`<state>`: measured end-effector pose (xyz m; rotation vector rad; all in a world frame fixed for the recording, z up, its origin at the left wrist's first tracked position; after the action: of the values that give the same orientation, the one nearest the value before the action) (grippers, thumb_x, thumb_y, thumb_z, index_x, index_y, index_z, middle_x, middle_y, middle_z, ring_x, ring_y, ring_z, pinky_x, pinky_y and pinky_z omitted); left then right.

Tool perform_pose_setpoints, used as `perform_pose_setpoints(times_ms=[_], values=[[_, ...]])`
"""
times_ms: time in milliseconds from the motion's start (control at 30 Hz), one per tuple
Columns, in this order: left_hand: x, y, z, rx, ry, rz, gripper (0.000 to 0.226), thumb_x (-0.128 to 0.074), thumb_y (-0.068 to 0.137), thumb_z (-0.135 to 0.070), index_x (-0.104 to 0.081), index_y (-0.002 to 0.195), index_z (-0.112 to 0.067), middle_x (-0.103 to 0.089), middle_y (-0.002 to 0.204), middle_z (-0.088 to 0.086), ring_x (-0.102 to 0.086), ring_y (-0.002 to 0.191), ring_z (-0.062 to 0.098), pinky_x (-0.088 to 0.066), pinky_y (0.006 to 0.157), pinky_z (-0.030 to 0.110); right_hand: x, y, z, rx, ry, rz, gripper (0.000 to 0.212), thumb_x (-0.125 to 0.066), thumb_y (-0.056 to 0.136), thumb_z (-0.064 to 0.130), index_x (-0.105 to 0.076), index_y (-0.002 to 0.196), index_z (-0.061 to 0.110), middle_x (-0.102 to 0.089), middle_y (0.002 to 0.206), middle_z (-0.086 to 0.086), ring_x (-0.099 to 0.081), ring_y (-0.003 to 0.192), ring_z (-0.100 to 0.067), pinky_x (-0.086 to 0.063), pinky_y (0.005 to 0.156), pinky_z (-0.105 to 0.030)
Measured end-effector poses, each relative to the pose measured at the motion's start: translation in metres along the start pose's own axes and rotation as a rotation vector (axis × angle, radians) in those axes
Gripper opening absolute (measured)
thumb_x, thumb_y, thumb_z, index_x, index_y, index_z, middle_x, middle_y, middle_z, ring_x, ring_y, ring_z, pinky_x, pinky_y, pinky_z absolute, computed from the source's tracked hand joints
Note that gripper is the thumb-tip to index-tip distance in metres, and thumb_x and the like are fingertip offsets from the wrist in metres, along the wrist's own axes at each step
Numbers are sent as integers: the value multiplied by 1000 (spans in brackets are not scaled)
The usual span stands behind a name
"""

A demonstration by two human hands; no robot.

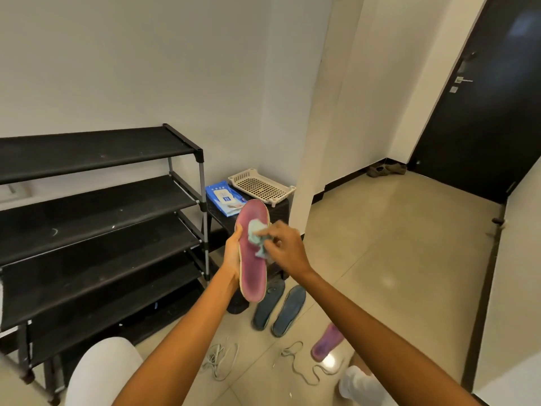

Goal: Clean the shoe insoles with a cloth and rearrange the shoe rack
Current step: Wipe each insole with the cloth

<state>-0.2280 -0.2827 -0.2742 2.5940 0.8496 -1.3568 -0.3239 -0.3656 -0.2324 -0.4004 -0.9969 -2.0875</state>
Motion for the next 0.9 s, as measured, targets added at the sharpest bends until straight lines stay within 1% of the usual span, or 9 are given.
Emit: perform_pose_setpoints(times_ms=[100,200,267,333,467,600,667,767,900], values=[[-6,-2,4,-89,3,19,42,-59,83,-38,-57,113,-9,-72,88,13,-71,76,24,-59,63,33,5,25,-3,-145,-275,10,34,-53,90,12,-63,121,21,-59,111,-6,-53,102,-22,-42,90,-39],[-8,-2,6,-44,-8,20,38,-39,97,-35,-63,106,-8,-71,83,12,-71,73,22,-59,62,31,-8,19,-2,-105,-425,168,36,-50,90,14,-60,123,25,-58,121,-5,-49,107,-24,-34,93,-38],[-4,-3,5,-35,-34,14,43,-47,92,-39,-72,96,-4,-70,85,14,-71,75,23,-59,65,31,-21,-2,5,-87,-336,125,31,-50,88,17,-66,115,21,-63,114,-4,-51,103,-20,-36,92,-37],[2,-6,5,-32,-47,5,55,-67,76,-45,-67,107,0,-69,99,18,-70,89,27,-58,77,36,-32,-26,13,-13,-235,47,30,-48,84,22,-71,102,18,-66,99,-2,-55,92,-18,-37,85,-33],[19,-2,5,20,-95,-66,64,-35,91,-52,-49,127,-1,-65,115,20,-66,102,32,-51,87,45,-31,-46,14,177,-159,98,25,-49,77,24,-72,85,17,-67,81,2,-57,80,-15,-35,78,-28],[11,0,0,-58,44,-65,48,-25,100,-40,-57,107,-5,-73,80,11,-71,70,20,-59,60,29,-18,-12,2,-64,-94,-54,25,-52,81,17,-70,99,17,-64,91,0,-51,84,-12,-42,80,-34],[2,-1,1,-70,53,-60,48,-25,101,-38,-62,101,-7,-73,75,9,-71,66,18,-58,57,26,-18,1,1,-130,-177,-2,32,-52,86,10,-66,114,17,-64,106,-4,-51,97,-18,-42,88,-40],[-2,0,0,-58,29,-48,64,-25,98,-47,-70,105,-1,-70,99,14,-71,86,23,-58,75,33,-27,-11,9,-49,-191,62,30,-52,85,14,-69,110,18,-67,108,-2,-53,101,-19,-38,89,-35],[2,1,-5,-91,-63,-66,64,-35,90,-50,-47,132,-2,-55,132,14,-61,112,30,-47,95,44,-30,-45,12,22,-19,48,25,-56,81,16,-71,101,13,-67,97,-2,-54,90,-13,-45,75,-25]])
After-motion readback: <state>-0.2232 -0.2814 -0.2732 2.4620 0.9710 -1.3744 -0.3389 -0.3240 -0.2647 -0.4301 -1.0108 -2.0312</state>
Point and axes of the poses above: each hand's wrist, its own y-axis towards the middle knuckle, its own x-axis out of the back of the hand, z = x × y, the point moved 1 cm from there along y, towards the middle knuckle
